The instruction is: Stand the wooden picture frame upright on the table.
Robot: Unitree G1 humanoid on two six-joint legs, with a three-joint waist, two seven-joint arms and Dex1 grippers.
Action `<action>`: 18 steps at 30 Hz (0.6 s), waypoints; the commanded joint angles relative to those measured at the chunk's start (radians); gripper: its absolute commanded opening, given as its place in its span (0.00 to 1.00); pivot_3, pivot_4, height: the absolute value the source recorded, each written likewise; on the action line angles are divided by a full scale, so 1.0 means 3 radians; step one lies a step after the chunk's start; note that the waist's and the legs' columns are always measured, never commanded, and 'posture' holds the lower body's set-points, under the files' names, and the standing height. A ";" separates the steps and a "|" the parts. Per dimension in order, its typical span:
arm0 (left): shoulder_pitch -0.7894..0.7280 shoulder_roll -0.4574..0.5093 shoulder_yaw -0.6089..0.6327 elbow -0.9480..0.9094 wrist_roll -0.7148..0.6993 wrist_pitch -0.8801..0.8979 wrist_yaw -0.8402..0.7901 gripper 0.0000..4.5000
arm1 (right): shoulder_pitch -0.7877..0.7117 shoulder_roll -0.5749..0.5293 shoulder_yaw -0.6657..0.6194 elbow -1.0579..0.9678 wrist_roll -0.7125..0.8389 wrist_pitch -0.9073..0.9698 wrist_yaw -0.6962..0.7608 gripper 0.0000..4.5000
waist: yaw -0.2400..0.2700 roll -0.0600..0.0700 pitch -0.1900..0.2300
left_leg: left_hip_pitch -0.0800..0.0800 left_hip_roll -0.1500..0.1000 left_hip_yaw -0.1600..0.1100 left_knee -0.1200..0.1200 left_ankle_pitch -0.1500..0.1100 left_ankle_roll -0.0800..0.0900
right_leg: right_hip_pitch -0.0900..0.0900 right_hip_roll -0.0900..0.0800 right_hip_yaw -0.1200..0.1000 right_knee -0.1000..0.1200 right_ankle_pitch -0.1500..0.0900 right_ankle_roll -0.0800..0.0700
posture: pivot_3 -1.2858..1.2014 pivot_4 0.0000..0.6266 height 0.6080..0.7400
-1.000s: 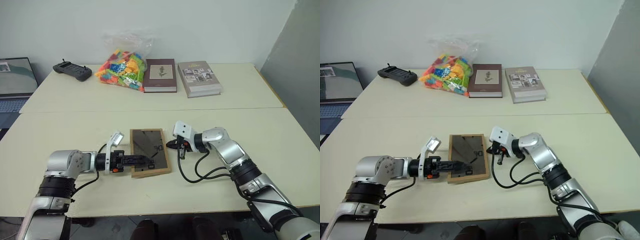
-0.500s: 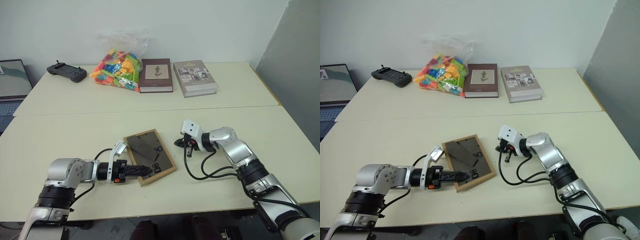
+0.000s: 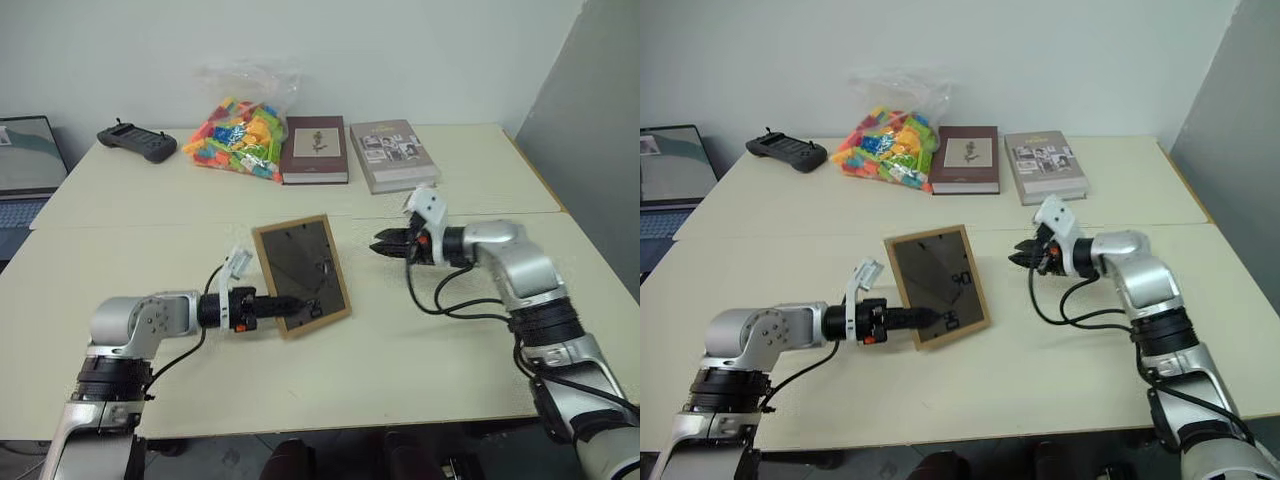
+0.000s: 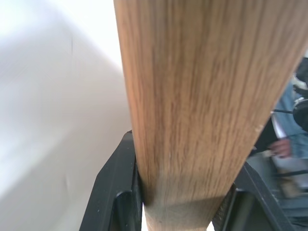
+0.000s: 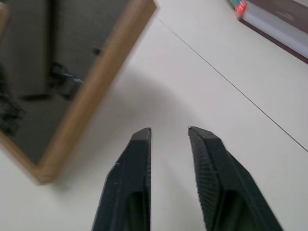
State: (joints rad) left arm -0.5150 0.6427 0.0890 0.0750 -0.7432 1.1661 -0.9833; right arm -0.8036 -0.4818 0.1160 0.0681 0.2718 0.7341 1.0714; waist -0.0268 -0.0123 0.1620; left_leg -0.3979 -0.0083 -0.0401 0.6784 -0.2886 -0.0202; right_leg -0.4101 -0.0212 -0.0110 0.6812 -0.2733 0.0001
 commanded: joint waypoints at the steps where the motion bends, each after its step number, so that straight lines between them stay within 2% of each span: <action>1: -0.0197 -0.0045 0.0145 -0.0197 -0.0134 -0.0051 0.0052 0.29 | -0.0186 0.0014 -0.0120 -0.0425 0.0487 0.0446 0.0136 0.56 | -0.0001 0.0000 0.0000 | 0.0000 0.0000 0.0000 0.0000 0.0000 0.0000 | 0.0000 0.0000 0.0000 0.0000 0.0000 0.0000 | 0.52 0.24 1.00; 5: -0.0268 -0.0055 0.0125 -0.0292 -0.0170 -0.0026 0.0029 0.29 | -0.0321 0.0183 0.0004 -0.0400 0.0533 0.0462 0.0010 0.81 | -0.0010 0.0000 0.0000 | 0.0002 0.0001 -0.0001 -0.0001 0.0000 0.0000 | 0.0000 0.0001 0.0001 0.0000 0.0000 0.0000 | 0.52 0.24 1.00; 9: -0.0296 -0.0050 0.0121 -0.0362 -0.0207 -0.0008 0.0038 0.29 | -0.0454 0.0416 0.0123 -0.0138 0.0380 0.0204 -0.0182 0.99 | -0.0012 0.0000 0.0000 | 0.0000 0.0001 0.0000 -0.0001 0.0000 -0.0001 | -0.0004 0.0002 0.0001 0.0002 0.0000 0.0000 | 0.52 0.24 1.00; 13: -0.0276 -0.0079 0.0116 -0.0346 -0.0159 -0.0069 0.0121 0.29 | -0.0538 0.0650 0.0266 0.0011 0.0249 -0.0076 -0.0321 0.99 | -0.0010 0.0000 0.0000 | -0.0001 0.0000 0.0000 -0.0001 0.0001 -0.0002 | -0.0005 0.0001 0.0001 0.0001 0.0000 0.0000 | 0.52 0.24 1.00; 18: -0.0234 -0.0066 0.0121 -0.0389 -0.0192 -0.0052 0.0140 0.29 | -0.0481 0.0789 0.0383 -0.0152 0.0319 -0.0125 -0.0246 0.99 | -0.0008 0.0000 0.0000 | -0.0003 0.0000 0.0000 0.0000 0.0004 -0.0007 | -0.0005 0.0001 0.0001 0.0001 0.0000 0.0000 | 0.52 0.24 1.00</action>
State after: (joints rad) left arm -0.5693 0.6246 0.1052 0.0160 -0.7638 1.1700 -0.9256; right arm -0.9468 -0.2464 0.2281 0.0670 0.3459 0.7013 0.9890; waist -0.0292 -0.0124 0.1621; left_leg -0.3988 -0.0083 -0.0401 0.6782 -0.2874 -0.0223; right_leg -0.4116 -0.0209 -0.0108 0.6813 -0.2733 0.0001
